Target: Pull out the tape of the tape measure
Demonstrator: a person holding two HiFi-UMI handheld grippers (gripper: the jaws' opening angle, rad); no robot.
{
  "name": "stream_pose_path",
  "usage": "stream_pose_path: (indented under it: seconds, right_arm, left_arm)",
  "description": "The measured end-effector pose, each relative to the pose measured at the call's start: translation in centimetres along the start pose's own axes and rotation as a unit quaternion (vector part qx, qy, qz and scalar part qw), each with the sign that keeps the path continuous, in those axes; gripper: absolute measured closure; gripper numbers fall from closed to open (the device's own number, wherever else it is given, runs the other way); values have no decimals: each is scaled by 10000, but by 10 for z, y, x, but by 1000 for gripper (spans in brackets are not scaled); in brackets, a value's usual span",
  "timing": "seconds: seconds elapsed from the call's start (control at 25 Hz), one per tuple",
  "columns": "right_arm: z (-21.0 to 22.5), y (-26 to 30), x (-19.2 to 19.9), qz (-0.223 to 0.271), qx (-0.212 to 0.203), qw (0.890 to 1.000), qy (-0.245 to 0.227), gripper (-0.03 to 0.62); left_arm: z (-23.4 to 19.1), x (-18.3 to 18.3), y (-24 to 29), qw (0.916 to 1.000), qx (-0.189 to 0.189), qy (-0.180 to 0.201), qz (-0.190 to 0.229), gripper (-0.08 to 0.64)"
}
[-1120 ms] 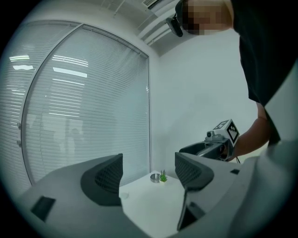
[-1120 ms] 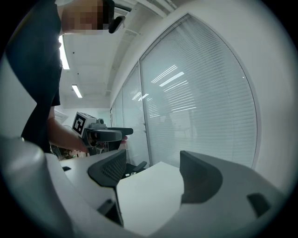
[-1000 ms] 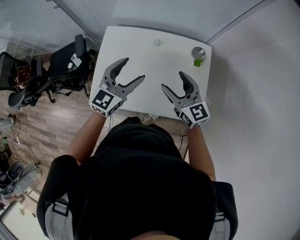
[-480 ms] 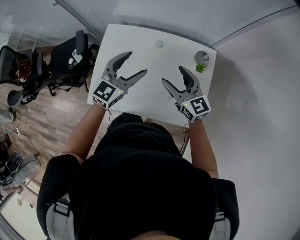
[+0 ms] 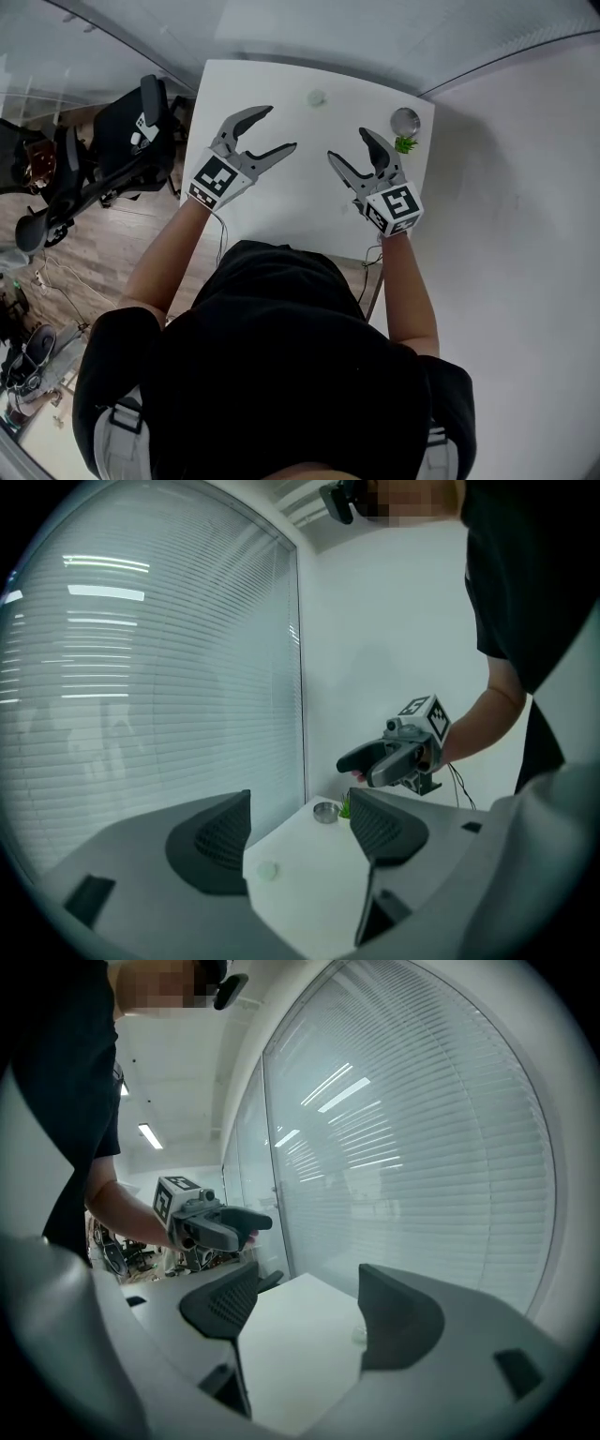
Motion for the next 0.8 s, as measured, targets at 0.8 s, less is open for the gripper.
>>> stream_pose_path:
  seconds: [0.8]
  right_arm:
    - [66, 45, 43, -465, 157, 9986, 181, 299]
  left_arm:
    - [-45, 62, 89, 9945, 699, 708, -335, 233]
Point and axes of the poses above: the fingertips, and each gripper's own axes: y forward along the fingers, z to its right, x out of its underside, the point moved 9 cm from there along -y, backward along the fingers, and after that the axes turned 13 degrees about -x, right-handed, at the moved point
